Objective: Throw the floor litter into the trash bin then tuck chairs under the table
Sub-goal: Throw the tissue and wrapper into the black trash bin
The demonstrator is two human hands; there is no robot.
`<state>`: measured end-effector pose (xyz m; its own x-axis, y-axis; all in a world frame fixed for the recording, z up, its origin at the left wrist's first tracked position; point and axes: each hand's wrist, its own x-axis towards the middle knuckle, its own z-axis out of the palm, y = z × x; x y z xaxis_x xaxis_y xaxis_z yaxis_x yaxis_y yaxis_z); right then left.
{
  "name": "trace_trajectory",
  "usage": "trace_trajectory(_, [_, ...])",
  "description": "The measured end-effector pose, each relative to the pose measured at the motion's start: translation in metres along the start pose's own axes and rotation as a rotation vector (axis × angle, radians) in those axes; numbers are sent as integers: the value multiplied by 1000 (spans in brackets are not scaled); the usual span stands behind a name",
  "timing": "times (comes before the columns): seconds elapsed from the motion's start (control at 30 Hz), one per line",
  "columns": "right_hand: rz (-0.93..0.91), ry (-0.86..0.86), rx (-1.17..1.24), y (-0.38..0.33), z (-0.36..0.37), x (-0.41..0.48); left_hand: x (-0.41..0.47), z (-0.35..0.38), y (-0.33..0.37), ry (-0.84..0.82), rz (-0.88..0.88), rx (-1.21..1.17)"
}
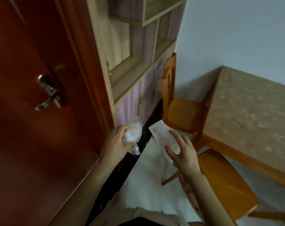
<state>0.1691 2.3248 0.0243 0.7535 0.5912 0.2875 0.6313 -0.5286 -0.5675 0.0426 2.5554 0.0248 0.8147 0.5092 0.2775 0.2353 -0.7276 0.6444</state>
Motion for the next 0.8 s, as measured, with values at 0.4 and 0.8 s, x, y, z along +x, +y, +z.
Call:
trace_trajectory(0.4, [-556,-425,284,-70,47,-27,-245,-53,23,445,-627,287])
trace_trajectory(0.8, [-924,-880,431,-210,114,-188,-497,-88,73,799,-1143,341])
